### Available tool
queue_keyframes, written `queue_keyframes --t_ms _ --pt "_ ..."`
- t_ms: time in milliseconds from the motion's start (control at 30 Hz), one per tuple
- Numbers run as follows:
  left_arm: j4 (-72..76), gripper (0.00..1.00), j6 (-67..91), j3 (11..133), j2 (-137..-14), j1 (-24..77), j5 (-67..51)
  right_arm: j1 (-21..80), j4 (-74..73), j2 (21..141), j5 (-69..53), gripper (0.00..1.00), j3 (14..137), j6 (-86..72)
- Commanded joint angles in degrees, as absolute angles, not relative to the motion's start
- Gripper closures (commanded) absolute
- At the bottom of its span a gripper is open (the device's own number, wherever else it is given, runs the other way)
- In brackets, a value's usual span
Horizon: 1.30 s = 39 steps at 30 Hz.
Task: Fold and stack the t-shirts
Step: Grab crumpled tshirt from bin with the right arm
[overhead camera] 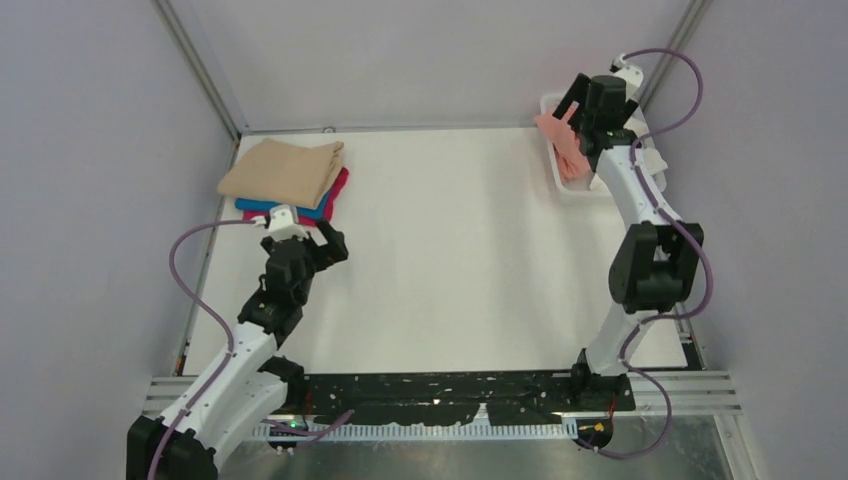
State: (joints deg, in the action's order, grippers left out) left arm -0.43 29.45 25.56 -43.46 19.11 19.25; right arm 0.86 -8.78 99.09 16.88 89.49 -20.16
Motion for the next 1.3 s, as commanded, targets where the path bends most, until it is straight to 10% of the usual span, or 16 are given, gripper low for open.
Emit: queue_keyframes --t_ms 0,433,700,1000,1267 --pt "2.82 0.00 28.53 27.47 -45.27 18.90 21.39 -1.22 -15.38 111.94 13.73 0.05 103.11 -25.31" --pt "0.38 0.00 28.83 28.97 -47.79 18.90 19.83 -3.69 -8.83 134.24 2.85 0.03 119.15 -49.33" --pt "-0.34 0.00 29.06 27.98 -44.79 18.90 19.62 -3.74 0.89 132.01 4.81 0.71 113.69 -53.63" --pt "-0.35 0.00 29.65 28.21 -44.23 18.90 16.34 -5.19 -0.47 121.78 7.48 0.93 113.45 -44.68" --pt "-0.35 0.00 30.27 27.07 -40.53 18.90 13.67 -5.19 -3.28 108.53 6.18 0.94 113.14 -33.74"
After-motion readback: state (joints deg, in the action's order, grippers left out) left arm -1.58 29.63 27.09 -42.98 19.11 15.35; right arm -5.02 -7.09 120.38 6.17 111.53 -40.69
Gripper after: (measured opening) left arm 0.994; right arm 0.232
